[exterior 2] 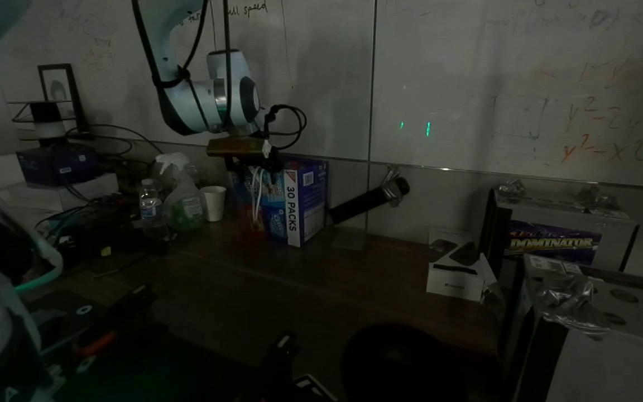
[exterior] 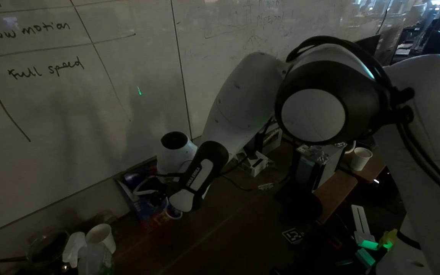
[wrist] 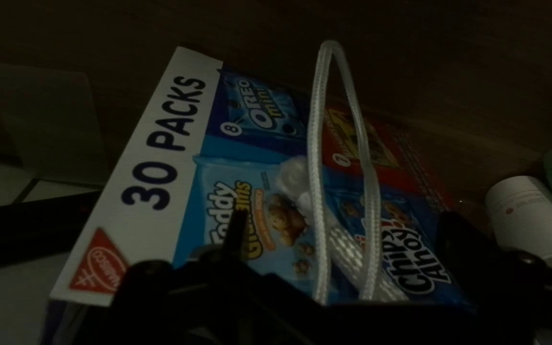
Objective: Put the white ropes in the blue box
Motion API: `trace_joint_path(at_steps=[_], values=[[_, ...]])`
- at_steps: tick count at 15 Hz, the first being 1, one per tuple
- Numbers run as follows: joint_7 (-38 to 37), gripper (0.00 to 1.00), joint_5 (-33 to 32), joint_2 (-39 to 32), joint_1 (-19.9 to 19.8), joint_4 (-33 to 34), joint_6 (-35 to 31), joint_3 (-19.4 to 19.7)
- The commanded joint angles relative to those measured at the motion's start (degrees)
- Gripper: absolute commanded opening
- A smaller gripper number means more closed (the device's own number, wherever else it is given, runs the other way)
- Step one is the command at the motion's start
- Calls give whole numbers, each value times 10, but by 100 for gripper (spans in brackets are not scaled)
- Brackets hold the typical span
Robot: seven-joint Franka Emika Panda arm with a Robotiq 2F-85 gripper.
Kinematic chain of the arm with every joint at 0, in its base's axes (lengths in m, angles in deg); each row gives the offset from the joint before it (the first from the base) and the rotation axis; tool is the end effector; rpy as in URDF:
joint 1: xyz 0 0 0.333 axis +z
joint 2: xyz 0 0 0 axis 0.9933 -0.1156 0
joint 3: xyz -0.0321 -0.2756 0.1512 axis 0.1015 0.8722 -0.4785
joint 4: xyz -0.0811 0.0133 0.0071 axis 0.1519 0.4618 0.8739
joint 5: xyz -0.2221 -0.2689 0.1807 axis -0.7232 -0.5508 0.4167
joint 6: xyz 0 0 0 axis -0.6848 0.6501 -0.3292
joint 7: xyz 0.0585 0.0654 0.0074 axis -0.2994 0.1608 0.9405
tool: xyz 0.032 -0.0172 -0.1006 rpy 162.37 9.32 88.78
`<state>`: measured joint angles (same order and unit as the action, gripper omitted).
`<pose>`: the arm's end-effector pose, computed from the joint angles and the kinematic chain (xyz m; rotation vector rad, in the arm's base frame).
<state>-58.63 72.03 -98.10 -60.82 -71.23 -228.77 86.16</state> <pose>0.5948 0.2431 0.1810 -3.0265 -0.4711 -0.5812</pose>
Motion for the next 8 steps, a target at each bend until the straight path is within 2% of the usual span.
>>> trace_joint_path(at_steps=[1,2,3,8], values=[[14,75,13,-6,9,12,-5,10],[14,73,13,-6,9,12,-5,11],[14,66,13,-7,10,12,-5,12],[11,27,14,-12,10,9,-6,16]])
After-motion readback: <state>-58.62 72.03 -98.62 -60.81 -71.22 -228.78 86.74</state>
